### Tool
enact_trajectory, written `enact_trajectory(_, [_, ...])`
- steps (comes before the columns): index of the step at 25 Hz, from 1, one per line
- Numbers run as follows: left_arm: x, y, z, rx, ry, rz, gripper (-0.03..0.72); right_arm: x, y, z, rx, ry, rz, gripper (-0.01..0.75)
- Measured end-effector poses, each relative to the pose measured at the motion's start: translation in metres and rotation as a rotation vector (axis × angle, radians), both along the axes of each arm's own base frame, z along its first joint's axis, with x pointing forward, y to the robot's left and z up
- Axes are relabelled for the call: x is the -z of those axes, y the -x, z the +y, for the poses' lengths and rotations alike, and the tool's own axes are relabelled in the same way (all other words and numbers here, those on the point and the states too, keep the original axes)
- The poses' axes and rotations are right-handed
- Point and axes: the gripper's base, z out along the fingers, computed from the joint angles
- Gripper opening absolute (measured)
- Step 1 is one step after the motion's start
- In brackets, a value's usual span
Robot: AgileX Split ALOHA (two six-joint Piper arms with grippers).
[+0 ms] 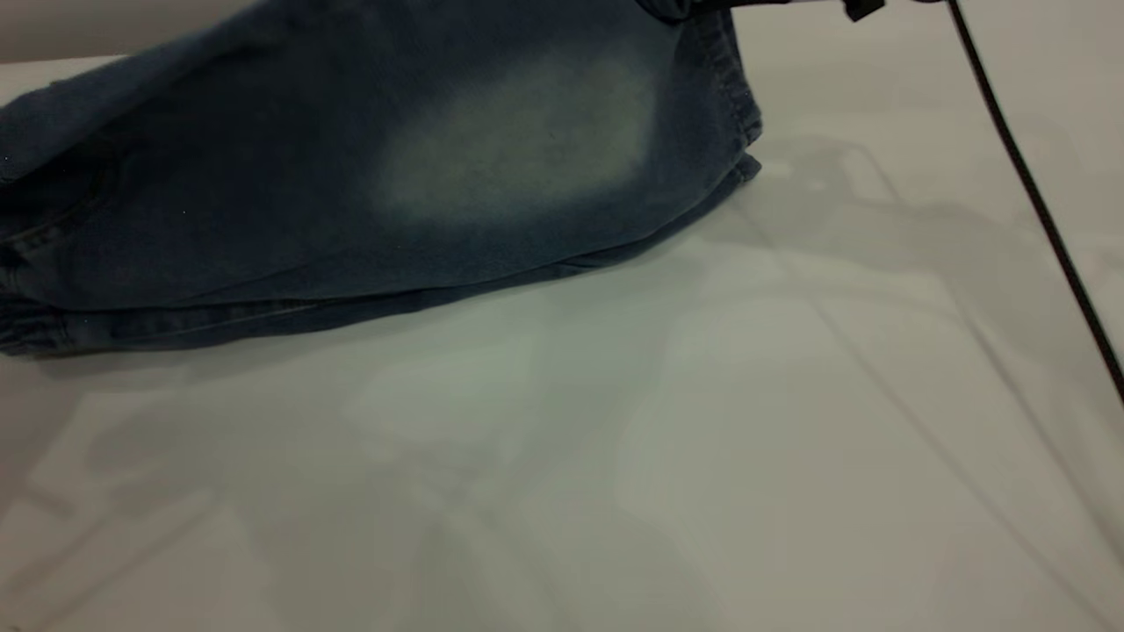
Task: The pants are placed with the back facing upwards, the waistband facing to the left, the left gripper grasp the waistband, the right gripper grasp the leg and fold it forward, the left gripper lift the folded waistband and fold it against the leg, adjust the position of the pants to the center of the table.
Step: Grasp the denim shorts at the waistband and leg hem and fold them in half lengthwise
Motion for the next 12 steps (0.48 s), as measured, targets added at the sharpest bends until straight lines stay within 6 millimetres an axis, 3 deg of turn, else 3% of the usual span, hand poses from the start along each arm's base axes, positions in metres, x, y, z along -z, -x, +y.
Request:
enact_trajectory(7, [0.015,-0.025,0.014,-0.079,-0.081,0.007,0.085,0.028,-0.021,0.003,0.017,0.022,0.02,0.024])
enact_trajectory(12, [0.031,-0.046,0.017,-0.065,-0.099,0.058,0.085,0.052,-0.025,0.002,0.039,0.053,0.048,0.024])
